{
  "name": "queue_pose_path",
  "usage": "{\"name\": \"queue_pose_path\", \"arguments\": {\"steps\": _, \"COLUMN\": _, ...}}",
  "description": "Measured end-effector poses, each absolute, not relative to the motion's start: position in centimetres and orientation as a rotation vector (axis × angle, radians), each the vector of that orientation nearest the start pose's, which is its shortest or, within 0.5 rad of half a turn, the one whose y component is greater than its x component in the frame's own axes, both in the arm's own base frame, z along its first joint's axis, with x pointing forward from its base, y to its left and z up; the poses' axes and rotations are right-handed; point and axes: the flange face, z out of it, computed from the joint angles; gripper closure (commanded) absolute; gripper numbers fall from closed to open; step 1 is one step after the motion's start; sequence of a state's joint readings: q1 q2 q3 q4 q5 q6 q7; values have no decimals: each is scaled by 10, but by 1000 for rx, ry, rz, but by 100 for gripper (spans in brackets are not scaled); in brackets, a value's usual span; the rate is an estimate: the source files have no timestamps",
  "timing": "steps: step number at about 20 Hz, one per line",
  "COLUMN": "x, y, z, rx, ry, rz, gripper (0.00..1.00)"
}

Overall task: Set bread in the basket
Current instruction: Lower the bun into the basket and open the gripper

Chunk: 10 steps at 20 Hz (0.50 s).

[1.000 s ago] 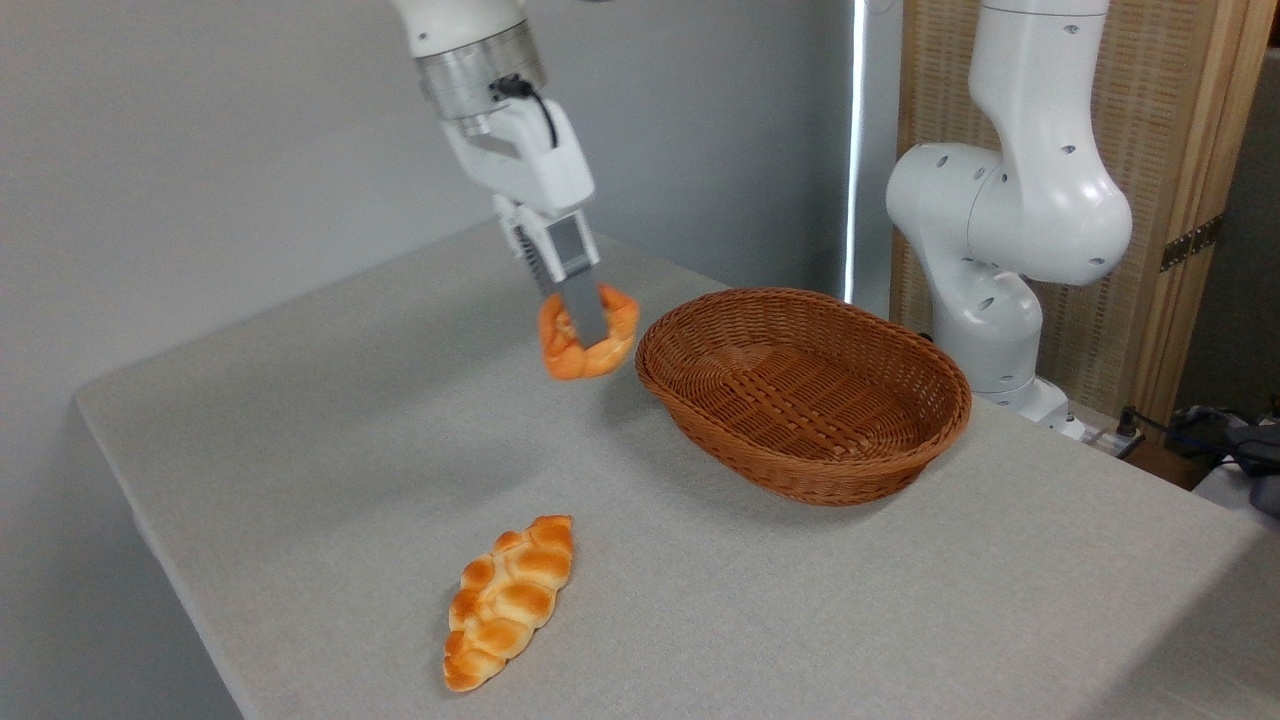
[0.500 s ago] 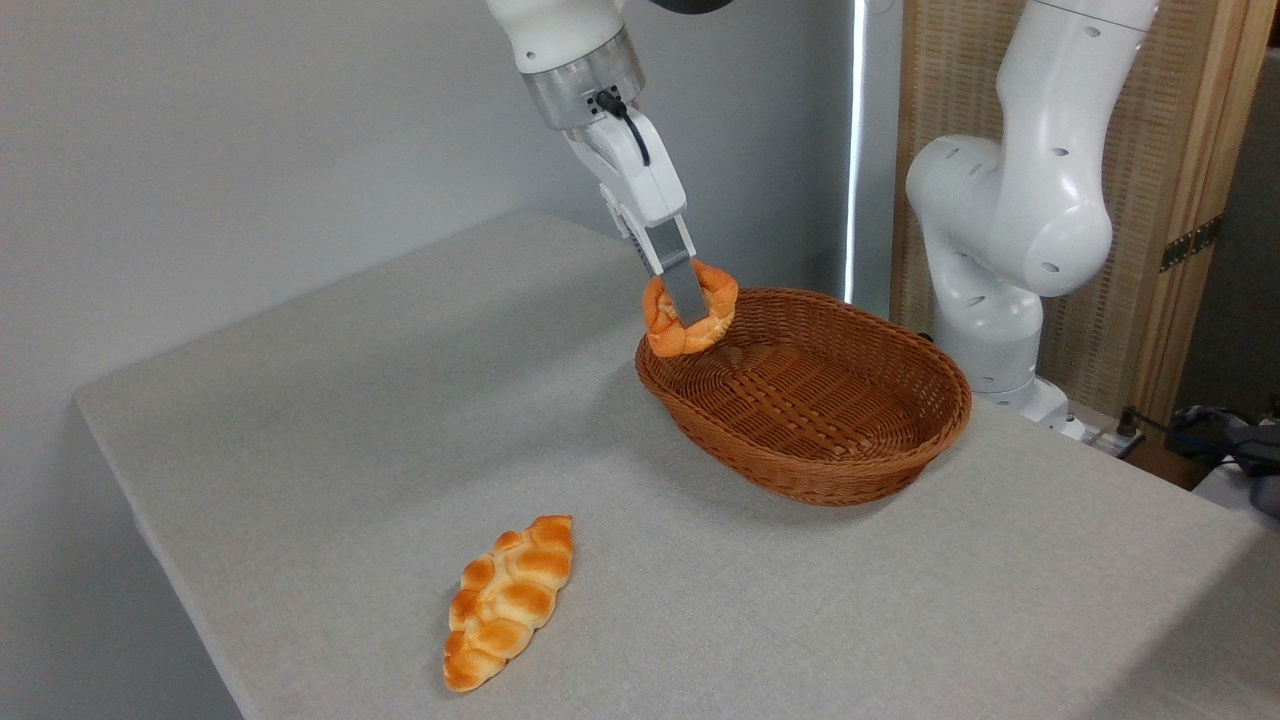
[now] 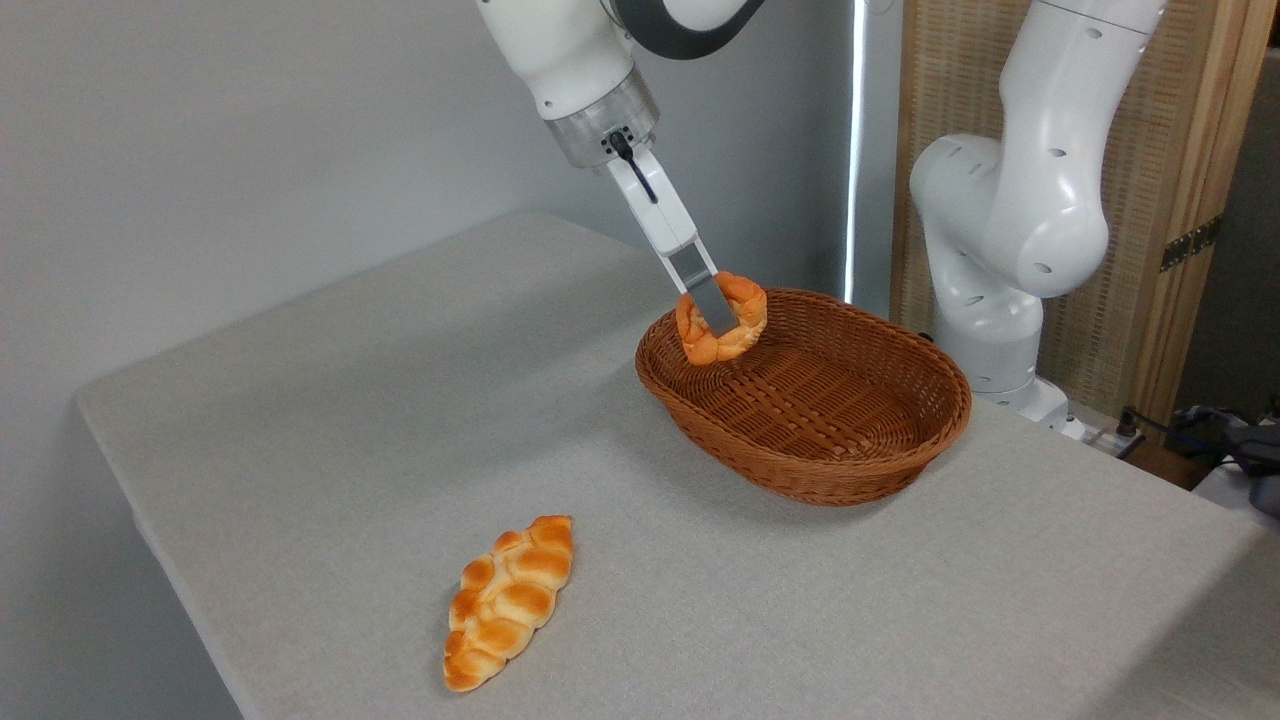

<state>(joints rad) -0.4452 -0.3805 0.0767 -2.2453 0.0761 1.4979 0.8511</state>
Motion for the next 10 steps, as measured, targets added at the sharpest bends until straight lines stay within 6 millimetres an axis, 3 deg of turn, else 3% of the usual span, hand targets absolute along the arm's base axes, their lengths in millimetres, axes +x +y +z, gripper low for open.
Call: {"name": "queue_pose_path", "arguments": {"steps": 10, "x": 369, "y": -132, "z": 485, "rx": -2542, "ry": 1819, "rz": 615, "gripper": 67}}
